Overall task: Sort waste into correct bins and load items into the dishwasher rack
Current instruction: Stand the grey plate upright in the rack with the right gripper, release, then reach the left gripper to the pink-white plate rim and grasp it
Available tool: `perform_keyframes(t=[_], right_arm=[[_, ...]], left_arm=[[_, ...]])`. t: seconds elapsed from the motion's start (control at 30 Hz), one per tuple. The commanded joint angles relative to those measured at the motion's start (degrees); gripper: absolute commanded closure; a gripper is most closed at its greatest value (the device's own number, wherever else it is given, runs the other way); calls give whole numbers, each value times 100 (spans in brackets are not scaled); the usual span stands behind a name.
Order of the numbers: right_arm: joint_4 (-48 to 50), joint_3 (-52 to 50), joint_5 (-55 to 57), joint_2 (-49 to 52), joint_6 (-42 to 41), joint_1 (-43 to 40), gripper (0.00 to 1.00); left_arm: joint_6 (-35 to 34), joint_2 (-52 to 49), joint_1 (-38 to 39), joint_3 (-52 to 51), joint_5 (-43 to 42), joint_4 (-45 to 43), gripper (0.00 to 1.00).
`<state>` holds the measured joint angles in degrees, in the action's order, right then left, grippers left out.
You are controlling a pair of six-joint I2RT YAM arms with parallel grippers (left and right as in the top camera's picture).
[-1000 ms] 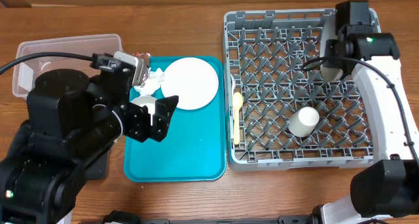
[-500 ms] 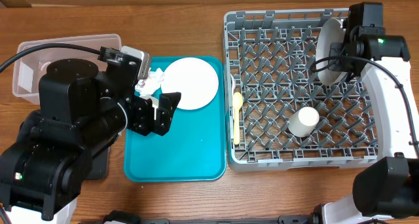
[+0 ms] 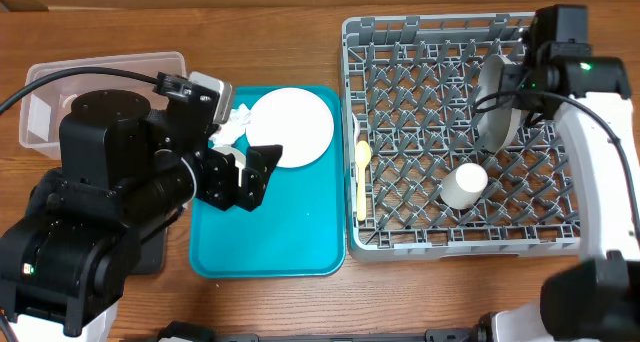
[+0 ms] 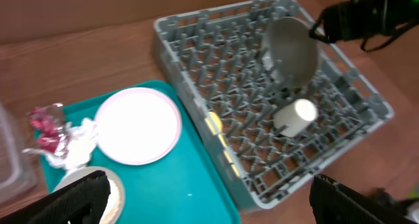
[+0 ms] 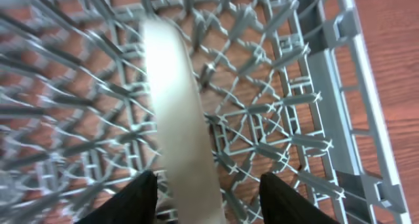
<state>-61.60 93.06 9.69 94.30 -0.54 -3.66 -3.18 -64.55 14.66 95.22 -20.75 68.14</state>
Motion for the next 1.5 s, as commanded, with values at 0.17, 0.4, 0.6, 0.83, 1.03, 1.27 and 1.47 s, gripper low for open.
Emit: perform_keyframes(t=[0.17,0.4,0.6,0.83,1.03,1.27,1.47], right_arm=[[-205,372,-1637,-1530,-273,15,24],[-892,372,-2942,-1921,-271,15,27],[-1261,367,-3012,-1880,-269,15,27],[-1272,367,-3012,-1875,-269,15,27],[-1360,367,-3012,-1875,-269,15,27],[-1405,367,-3014,-1875,-269,15,28],[-1432,367,-3014,-1875,-269,15,28]], left_arm=[[-1102,-723,37,-70,640,428,0],[-1910,-1873,238,-476,708,474,4],[-2944,-2850,457,-601,1620,376,2],[-4068,-4048,457,-605,1043,2,20],[-5692,-4592,457,-610,1093,-105,17],[-7652,-4898,494,-614,1858,-319,16],[-8002,-5189,498,-616,1816,-496,22]])
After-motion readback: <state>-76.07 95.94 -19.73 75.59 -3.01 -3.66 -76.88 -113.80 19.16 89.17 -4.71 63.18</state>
